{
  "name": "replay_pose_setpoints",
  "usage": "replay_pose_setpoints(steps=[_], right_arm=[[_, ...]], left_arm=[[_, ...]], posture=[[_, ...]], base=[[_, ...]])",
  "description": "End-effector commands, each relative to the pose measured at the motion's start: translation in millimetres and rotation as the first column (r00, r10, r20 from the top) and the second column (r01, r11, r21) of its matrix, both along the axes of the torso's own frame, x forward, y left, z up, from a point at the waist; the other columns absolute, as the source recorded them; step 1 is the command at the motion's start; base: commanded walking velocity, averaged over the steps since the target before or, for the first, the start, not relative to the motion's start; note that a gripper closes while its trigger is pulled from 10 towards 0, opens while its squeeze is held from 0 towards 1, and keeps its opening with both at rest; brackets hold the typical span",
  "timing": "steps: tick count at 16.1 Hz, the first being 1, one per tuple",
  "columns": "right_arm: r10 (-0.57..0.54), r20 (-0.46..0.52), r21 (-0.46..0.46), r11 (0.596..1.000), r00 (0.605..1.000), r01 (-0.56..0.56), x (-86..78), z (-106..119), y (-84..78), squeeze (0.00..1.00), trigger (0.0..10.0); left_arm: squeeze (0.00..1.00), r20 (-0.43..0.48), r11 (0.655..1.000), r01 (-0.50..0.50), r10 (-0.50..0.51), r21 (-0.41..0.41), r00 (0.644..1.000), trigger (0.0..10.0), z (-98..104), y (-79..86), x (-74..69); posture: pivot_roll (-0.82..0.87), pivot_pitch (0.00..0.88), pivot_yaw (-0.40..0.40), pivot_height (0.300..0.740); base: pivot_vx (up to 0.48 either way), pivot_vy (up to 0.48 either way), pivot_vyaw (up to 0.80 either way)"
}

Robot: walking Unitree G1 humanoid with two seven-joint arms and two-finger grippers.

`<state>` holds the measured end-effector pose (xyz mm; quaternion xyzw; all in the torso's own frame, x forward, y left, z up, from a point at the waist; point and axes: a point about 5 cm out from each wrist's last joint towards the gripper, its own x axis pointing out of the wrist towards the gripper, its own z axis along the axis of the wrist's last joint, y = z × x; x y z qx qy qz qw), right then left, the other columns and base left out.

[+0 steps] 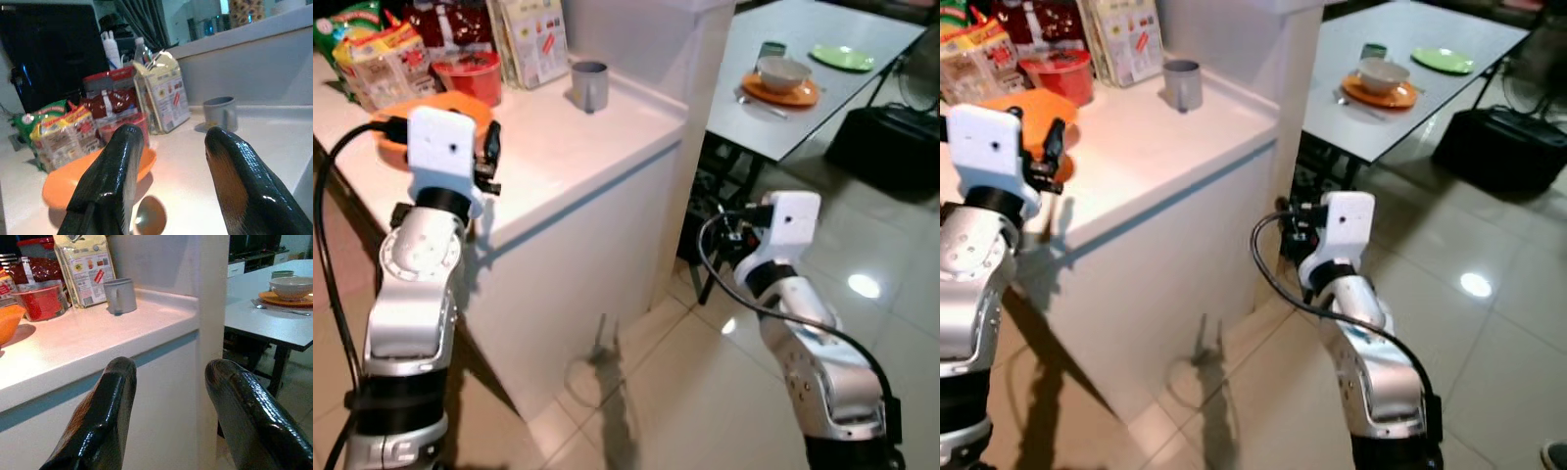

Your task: Setting the table

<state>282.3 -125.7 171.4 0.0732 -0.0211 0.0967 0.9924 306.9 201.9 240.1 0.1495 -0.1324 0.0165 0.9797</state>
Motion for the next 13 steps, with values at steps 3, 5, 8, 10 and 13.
replay_pose_setpoints(steps=[3, 5, 8, 10, 13], right_arm=[[-0.009, 0.043, -0.033, 0.999, 0.999, 0.01, 0.2, 7.4, -4.7, 0.0, 10.0], [0.003, 0.056, -0.075, 0.997, 0.998, 0.001, 0.5, 9.4, -3.6, 0.0, 10.0], [0.005, 0.055, -0.096, 0.995, 0.998, 0.001, 1.2, 9.6, -3.8, 0.0, 10.0], [0.005, 0.053, -0.1, 0.995, 0.999, 0.0, 1.3, 9.0, -3.8, 0.0, 10.0], [0.01, 0.055, -0.106, 0.994, 0.998, -0.004, 1.3, 8.8, -3.6, 0.0, 10.0]], left_arm=[[0.0, 0.008, 0.999, 0.031, -0.031, -0.019, 0.999, 10.0, 0.9, -9.0, 1.3], [0.0, 0.008, 0.999, 0.033, -0.033, -0.022, 0.999, 10.0, 0.8, -9.6, 1.8], [0.0, 0.01, 0.999, 0.031, -0.031, -0.025, 0.999, 10.0, 1.1, -9.3, 2.0], [0.0, 0.01, 0.999, 0.029, -0.029, -0.028, 1.0, 10.0, 1.1, -9.5, 2.0], [0.0, 0.01, 0.999, 0.03, -0.03, -0.03, 1.0, 10.0, 1.0, -9.8, 2.1]], posture=[[-0.01, 0.0, 0.015, 0.74], [-0.01, 0.0, 0.015, 0.74], [-0.01, 0.0, 0.014, 0.74], [-0.02, 0.0, 0.013, 0.74], [-0.02, 0.0, 0.014, 0.74]], base=[[0.23, 0.0, 0.0], [0.384, 0.0, 0.0], [0.394, 0.0, 0.8], [0.399, 0.0, 0.8], [0.404, 0.0, 0.8]])
